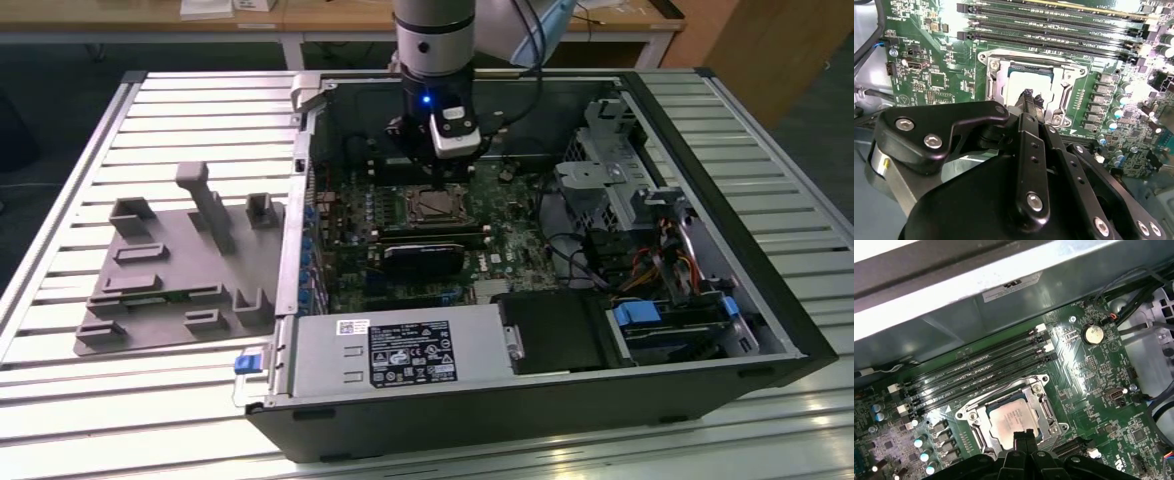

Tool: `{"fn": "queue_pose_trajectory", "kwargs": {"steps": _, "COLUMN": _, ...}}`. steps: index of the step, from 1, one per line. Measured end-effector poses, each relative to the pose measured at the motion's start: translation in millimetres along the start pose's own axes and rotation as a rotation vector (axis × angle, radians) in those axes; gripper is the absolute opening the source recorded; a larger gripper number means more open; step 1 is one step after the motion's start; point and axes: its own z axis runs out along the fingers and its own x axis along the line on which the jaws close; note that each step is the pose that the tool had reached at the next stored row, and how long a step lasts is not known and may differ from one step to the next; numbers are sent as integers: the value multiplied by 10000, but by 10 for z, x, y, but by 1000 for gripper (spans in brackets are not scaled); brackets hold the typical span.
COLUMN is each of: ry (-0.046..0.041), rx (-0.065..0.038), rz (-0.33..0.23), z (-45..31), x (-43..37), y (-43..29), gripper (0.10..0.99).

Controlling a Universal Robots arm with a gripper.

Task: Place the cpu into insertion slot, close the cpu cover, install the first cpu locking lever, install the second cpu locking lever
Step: 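Install the first cpu locking lever, then install the second cpu locking lever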

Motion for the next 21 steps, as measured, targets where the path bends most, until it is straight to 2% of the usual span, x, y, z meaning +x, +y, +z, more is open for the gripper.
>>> {"fn": "queue_pose_trajectory", "kwargs": {"steps": 3, "ry": 1, "rx": -4, "rz": -50, "z": -30, "x": -3, "y": 1, "gripper": 102}}
{"fn": "queue_pose_trajectory", "kwargs": {"steps": 14, "ry": 4, "rx": -12, "rz": -52, "z": -30, "x": -4, "y": -2, "gripper": 102}}
{"fn": "queue_pose_trajectory", "kwargs": {"steps": 21, "ry": 4, "rx": -11, "rz": -50, "z": -29, "x": -34, "y": -70, "gripper": 102}}
